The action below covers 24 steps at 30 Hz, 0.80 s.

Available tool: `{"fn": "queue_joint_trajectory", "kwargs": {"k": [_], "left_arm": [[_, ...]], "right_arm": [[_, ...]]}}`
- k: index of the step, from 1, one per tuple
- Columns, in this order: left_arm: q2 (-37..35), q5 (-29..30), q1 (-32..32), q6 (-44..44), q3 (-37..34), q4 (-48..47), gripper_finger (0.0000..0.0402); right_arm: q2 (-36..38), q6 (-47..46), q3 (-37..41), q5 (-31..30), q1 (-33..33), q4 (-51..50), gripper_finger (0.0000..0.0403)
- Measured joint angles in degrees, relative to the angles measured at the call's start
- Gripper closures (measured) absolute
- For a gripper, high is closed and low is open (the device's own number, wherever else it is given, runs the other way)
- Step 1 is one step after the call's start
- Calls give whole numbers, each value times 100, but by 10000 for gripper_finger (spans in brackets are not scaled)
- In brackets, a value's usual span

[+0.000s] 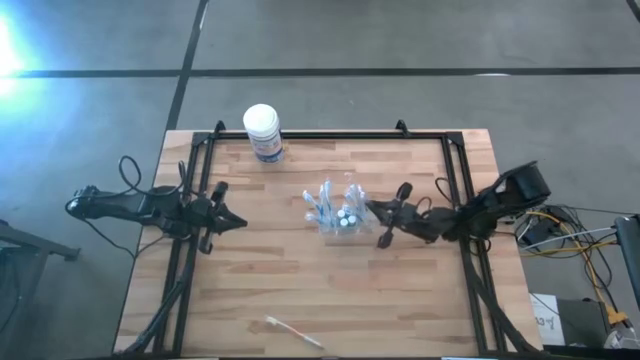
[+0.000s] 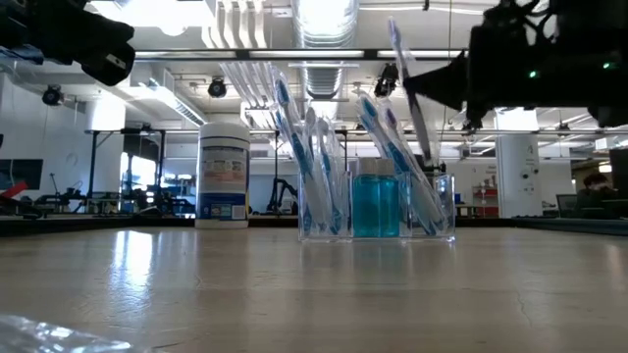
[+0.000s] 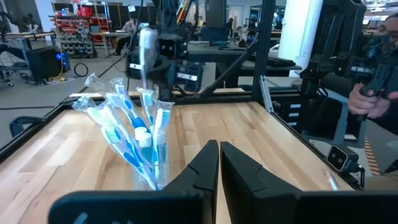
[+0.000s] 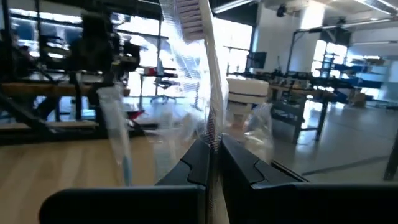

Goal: Pick & Place toothbrushing station
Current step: Put the purple toothbrush into the transparent organizer

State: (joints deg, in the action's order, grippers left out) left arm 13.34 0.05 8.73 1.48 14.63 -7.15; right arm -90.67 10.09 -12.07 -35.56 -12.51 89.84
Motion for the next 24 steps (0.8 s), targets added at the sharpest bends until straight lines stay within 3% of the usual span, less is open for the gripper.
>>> {"fn": "queue_joint_trajectory", "kwargs": {"k": [13,24], "left_arm": [[20,3,-2,-16,-1,254,381],[20,1,-2,47,-1,195,381]], "right_arm": [[-995,-460,-276,101,260,9,390],[-1625,-1192,-195,-496,140,15,390]]}}
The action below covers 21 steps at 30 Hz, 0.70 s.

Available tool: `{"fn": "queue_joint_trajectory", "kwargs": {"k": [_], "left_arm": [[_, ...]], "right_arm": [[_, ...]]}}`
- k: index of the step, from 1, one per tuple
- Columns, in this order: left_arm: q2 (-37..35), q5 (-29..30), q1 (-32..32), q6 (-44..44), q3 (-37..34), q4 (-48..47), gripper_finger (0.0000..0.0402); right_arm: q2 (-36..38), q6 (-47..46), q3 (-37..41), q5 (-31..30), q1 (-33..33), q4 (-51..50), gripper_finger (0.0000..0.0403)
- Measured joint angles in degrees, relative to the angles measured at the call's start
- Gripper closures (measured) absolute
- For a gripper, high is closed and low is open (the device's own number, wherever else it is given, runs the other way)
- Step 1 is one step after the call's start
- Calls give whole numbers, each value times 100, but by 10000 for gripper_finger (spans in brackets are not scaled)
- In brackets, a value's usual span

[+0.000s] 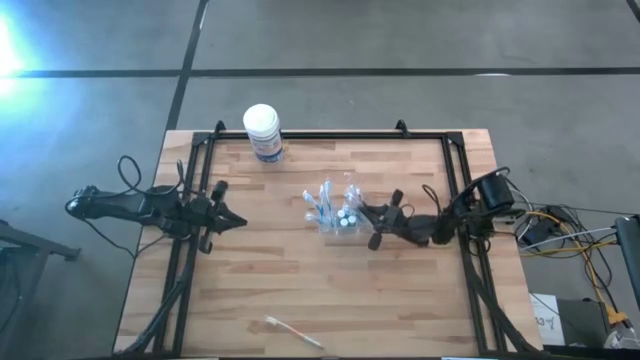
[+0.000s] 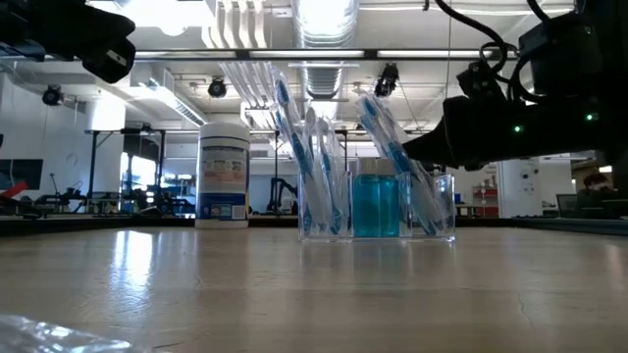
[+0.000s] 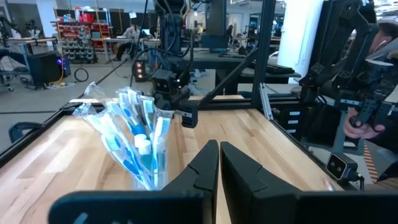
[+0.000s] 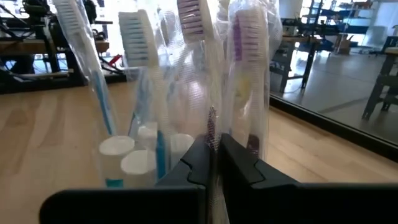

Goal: Pick & Place toothbrushing station
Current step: Put the purple toothbrush into the transparent organizer

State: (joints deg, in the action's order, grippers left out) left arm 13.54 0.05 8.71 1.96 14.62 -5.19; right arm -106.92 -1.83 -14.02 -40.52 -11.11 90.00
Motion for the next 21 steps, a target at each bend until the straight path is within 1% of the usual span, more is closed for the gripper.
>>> {"fn": "queue_joint_trajectory", "kwargs": {"k": [5,15,18,21], "left_arm": [[0,1,0,20,0,-4,381],[0,2,0,76,1,17,381],[0,2,0,134,1,31,381],[0,1,0,180,1,35,381]], "right_arm": [[17,-6,42,-154,-138,-3,390],[34,-356,200,-167,-164,-101,388],[34,-386,210,-165,-165,-110,374],[34,-600,219,-165,-175,-158,351]]}}
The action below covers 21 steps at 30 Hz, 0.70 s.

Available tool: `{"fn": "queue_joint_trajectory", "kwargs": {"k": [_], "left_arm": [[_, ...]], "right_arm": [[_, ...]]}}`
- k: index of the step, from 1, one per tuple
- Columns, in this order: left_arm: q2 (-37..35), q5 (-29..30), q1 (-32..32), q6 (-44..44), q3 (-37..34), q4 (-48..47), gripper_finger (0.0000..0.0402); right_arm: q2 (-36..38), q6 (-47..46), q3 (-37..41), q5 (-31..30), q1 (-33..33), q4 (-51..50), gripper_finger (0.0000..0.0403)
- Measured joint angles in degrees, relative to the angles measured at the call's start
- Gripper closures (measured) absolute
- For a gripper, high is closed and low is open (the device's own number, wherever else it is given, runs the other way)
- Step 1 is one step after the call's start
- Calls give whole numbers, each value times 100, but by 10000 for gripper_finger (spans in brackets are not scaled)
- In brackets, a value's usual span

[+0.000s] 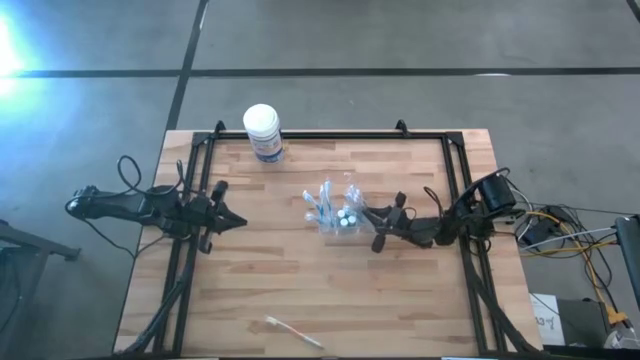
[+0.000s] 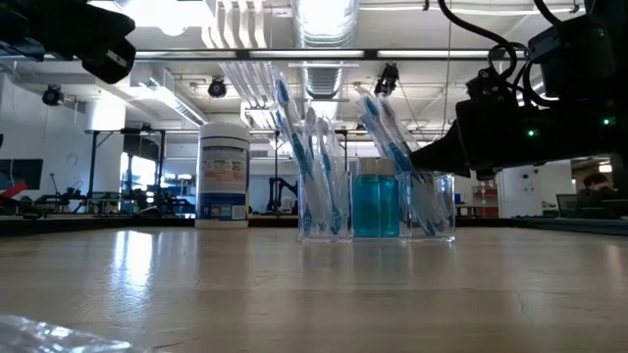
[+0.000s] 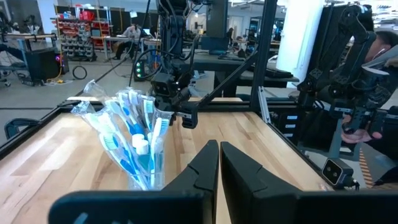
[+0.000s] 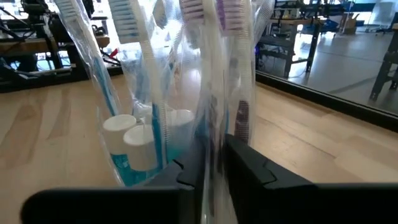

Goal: Pick & Place toothbrushing station
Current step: Put the purple toothbrush into the transparent organizer, then put the orange toothbrush into the transparent organizer

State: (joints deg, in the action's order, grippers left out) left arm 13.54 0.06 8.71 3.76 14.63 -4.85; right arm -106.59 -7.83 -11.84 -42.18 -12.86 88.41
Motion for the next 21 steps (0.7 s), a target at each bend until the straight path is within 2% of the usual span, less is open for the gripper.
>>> {"fn": "queue_joint_trajectory", "kwargs": {"k": [11,21], "left_arm": [[0,1,1,118,-2,15,381],[0,1,0,70,-2,-24,381]], "right_arm": [[18,-252,11,9,-84,53,266],[756,17,64,8,-429,47,235]]}}
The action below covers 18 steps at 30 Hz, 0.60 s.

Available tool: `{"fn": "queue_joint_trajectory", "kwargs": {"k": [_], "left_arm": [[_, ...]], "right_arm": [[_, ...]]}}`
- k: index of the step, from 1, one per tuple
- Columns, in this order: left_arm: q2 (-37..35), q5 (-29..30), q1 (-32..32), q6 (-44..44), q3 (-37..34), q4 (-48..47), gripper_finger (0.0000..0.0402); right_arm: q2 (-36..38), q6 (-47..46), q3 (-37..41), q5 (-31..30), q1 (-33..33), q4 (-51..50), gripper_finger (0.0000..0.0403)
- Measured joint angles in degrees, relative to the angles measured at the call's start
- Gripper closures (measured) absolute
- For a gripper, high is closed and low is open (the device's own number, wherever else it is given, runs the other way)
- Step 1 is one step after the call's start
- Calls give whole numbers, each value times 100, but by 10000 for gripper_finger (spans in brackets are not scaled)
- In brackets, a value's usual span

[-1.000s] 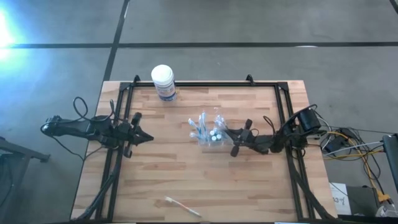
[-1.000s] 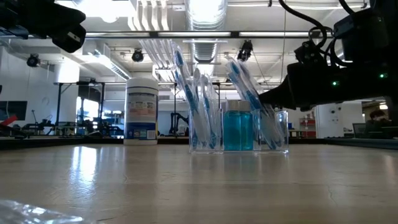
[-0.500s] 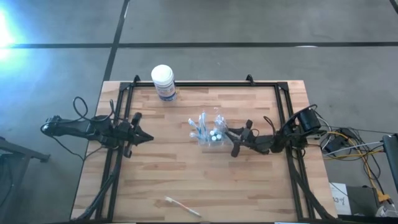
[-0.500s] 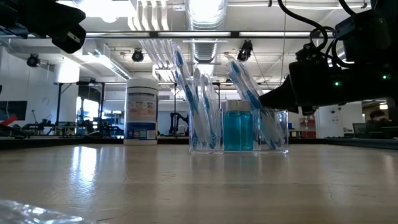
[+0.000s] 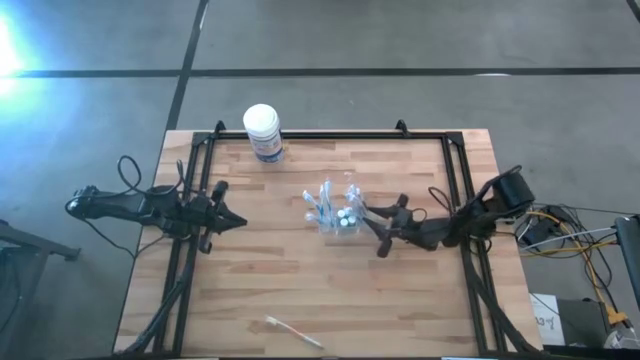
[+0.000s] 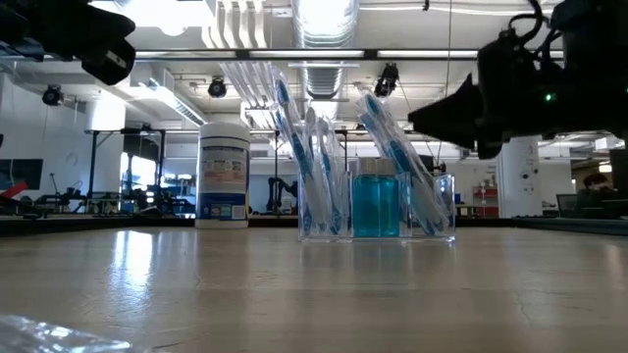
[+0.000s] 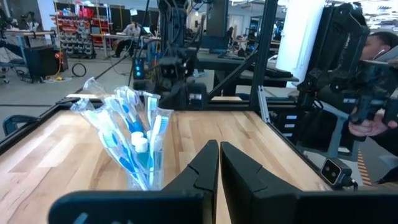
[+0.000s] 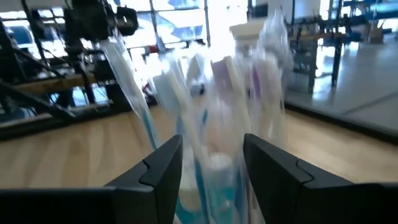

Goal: Pick & Place toothbrushing station
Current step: Put the orange toothbrush into the transparent organizer

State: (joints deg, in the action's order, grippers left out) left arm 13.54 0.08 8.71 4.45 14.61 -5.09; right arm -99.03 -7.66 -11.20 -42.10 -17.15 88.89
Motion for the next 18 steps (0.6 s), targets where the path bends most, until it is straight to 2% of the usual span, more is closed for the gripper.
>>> {"fn": "queue_joint_trajectory", "kwargs": {"k": [6,11,15,18], "left_arm": [[0,-12,2,15,2,-41,381],[9,-16,0,19,2,-155,381],[9,-17,0,55,0,-154,381],[10,4,2,208,1,-171,381]], "right_arm": [[719,605,-29,-14,-238,-97,234],[1367,1097,-189,-10,-589,-739,234],[1918,953,-494,-6,-825,-1730,243],[2290,704,-941,-4,-952,-3008,264]]}}
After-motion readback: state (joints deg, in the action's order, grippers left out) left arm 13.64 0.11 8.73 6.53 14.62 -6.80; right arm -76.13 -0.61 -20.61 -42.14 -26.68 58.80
